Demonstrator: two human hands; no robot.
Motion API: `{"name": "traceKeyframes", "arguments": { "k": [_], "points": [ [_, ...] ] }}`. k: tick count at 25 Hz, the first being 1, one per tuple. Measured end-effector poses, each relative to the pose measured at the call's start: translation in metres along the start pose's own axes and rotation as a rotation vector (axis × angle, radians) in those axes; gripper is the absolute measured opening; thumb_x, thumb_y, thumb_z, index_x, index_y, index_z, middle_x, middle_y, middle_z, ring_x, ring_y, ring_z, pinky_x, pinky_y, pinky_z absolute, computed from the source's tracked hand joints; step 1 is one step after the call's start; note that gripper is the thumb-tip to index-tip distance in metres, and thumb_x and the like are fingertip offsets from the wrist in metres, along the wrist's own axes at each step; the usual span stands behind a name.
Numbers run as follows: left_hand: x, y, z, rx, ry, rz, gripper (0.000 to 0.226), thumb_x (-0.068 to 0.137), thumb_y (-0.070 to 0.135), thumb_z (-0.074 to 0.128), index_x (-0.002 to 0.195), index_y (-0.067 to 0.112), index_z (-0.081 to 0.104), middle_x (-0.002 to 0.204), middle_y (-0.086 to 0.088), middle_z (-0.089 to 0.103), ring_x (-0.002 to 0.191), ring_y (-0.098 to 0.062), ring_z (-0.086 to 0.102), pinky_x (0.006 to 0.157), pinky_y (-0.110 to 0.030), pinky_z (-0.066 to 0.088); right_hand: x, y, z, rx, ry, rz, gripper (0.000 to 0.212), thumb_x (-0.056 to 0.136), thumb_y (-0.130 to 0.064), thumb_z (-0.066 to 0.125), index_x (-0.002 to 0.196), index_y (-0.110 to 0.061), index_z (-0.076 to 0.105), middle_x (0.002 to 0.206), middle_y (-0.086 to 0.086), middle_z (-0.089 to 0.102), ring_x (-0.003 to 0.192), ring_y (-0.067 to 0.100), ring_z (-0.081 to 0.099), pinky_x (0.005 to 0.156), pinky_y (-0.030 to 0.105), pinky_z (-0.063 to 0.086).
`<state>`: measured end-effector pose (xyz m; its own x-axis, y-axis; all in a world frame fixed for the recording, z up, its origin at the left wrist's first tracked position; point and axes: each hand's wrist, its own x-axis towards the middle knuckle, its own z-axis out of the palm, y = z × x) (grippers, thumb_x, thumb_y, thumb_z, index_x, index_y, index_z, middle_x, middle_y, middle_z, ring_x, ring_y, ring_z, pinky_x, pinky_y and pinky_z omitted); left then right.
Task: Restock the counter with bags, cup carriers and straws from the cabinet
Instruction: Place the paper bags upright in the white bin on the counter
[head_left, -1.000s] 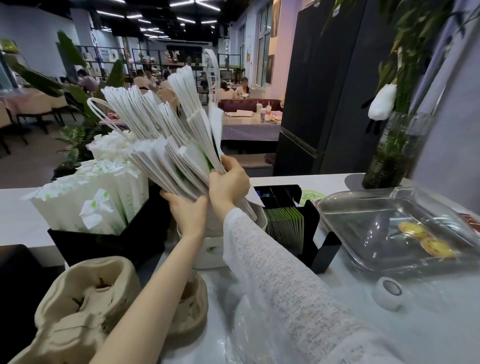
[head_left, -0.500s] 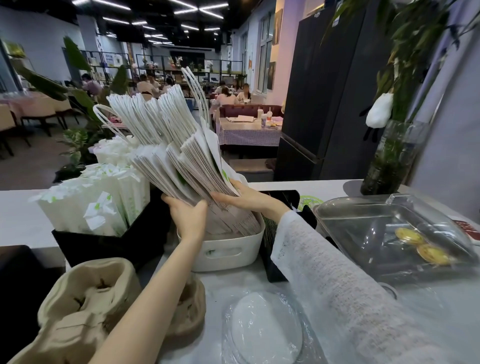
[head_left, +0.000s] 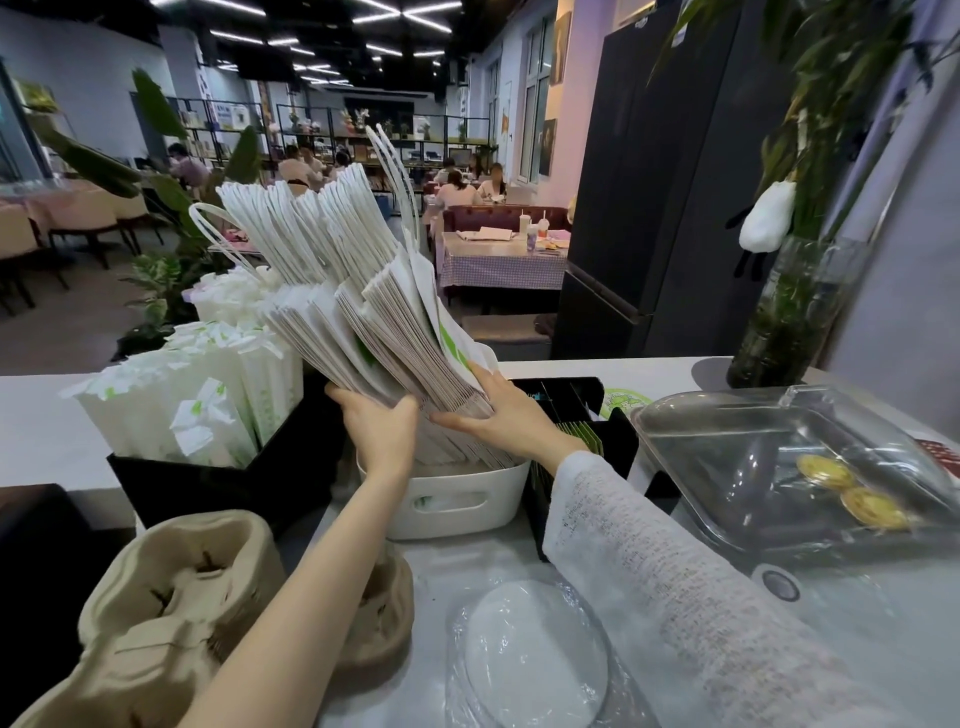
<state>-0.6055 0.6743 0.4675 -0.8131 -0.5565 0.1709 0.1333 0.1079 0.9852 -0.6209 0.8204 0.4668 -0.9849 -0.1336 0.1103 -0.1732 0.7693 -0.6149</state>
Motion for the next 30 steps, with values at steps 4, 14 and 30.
{"name": "traceKeyframes", "arguments": {
  "k": [4, 14, 30],
  "points": [
    [0.001, 0.0, 0.0, 0.024, -0.011, -0.013, 0.082, 0.078, 0.002, 0.063, 0.145, -0.006, 0.016, 0.14, -0.025, 0.044, 0.128, -0.037, 0.045, 0.099, -0.035, 0.041, -0.008, -0.018, -0.002, -0.109, 0.039, 0.05, 0.106, 0.063, -0.094, 0.041, 0.15, -0.039, 0.017, 0.144, -0.003, 0.048, 0.132, 0.023, 0.046, 0.101, 0.04, 0.043],
    [0.002, -0.002, 0.001, -0.027, 0.003, -0.021, 0.08, 0.079, 0.003, 0.065, 0.143, -0.009, 0.018, 0.142, -0.025, 0.044, 0.131, -0.035, 0.044, 0.104, -0.033, 0.037, -0.012, -0.006, 0.004, -0.011, -0.012, 0.162, 0.117, 0.05, -0.102, 0.036, 0.145, -0.033, 0.032, 0.143, 0.001, 0.049, 0.139, 0.036, 0.029, 0.115, 0.048, 0.027],
    [0.003, -0.004, -0.006, -0.096, 0.017, 0.14, 0.089, 0.076, 0.003, 0.068, 0.149, 0.013, 0.017, 0.139, -0.013, 0.049, 0.124, -0.027, 0.051, 0.106, -0.038, 0.041, 0.008, -0.008, -0.016, -0.259, 0.159, -0.19, 0.08, 0.067, -0.056, 0.078, 0.131, -0.021, 0.045, 0.105, 0.005, 0.066, 0.094, 0.027, 0.064, 0.082, 0.041, 0.054]
  ]
}}
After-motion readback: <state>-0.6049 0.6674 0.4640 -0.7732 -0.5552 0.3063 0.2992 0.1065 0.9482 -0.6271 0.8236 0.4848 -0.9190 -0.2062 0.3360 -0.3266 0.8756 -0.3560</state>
